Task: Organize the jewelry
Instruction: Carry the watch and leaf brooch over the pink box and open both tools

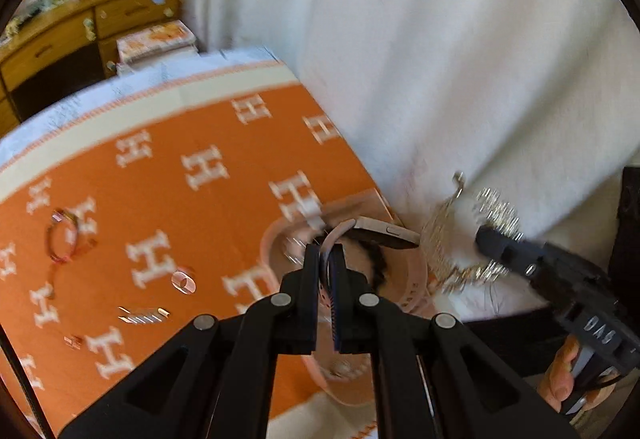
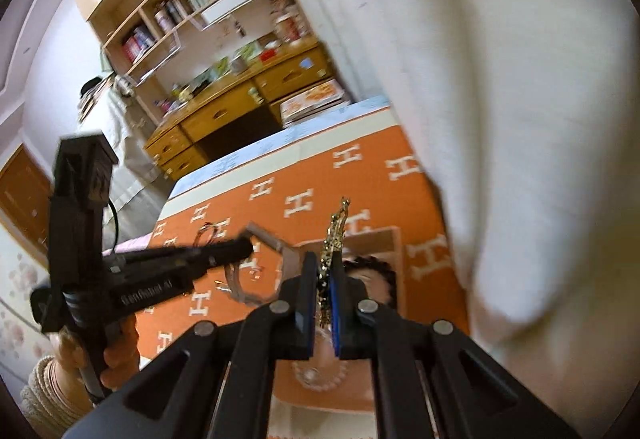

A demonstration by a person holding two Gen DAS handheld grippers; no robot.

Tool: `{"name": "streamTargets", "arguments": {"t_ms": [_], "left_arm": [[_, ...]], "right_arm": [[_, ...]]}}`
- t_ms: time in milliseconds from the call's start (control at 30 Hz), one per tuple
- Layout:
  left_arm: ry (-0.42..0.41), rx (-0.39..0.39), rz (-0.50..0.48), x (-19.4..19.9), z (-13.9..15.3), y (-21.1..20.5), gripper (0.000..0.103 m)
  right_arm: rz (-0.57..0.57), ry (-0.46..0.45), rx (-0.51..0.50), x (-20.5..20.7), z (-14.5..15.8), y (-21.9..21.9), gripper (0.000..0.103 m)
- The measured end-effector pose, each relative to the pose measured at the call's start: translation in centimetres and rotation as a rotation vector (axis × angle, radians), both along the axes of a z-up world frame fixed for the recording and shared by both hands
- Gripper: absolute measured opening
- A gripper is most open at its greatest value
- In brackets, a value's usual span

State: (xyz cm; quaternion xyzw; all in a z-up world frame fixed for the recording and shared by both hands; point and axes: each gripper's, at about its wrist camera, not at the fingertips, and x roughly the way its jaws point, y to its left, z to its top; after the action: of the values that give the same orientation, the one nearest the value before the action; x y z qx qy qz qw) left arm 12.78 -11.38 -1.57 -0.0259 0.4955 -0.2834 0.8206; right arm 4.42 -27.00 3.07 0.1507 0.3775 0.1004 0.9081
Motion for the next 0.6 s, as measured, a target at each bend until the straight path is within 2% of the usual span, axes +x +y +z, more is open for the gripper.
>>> {"name": "streamTargets", "arguments": {"t_ms": [233,400,567,600], "left_arm": [[0.056,0.071,-0.012,-1.8,-4.9,-2.0,0.004],[0.035,0.109,-0.006,-3.2,-5.7,-1.8,0.008],[-0.001,0.072,0.018,-4.8,-4.7,-0.3,0.03],[-0.009,0.08,0.034,-4.9,-4.5,-0.1,0.055]], "right_arm": [[-0.02,-0.042,0.035,-1.6,-0.2,-0.9,0.005],[0.009,-0.023,0.06,-0.6,-1.2,-0.5,0.005],[0.026,0.018,0.089,1.1,-3.0,0.1,0.005],[0.029,0.023,0.093,1.3,-3.3,0.2,0.005]]}}
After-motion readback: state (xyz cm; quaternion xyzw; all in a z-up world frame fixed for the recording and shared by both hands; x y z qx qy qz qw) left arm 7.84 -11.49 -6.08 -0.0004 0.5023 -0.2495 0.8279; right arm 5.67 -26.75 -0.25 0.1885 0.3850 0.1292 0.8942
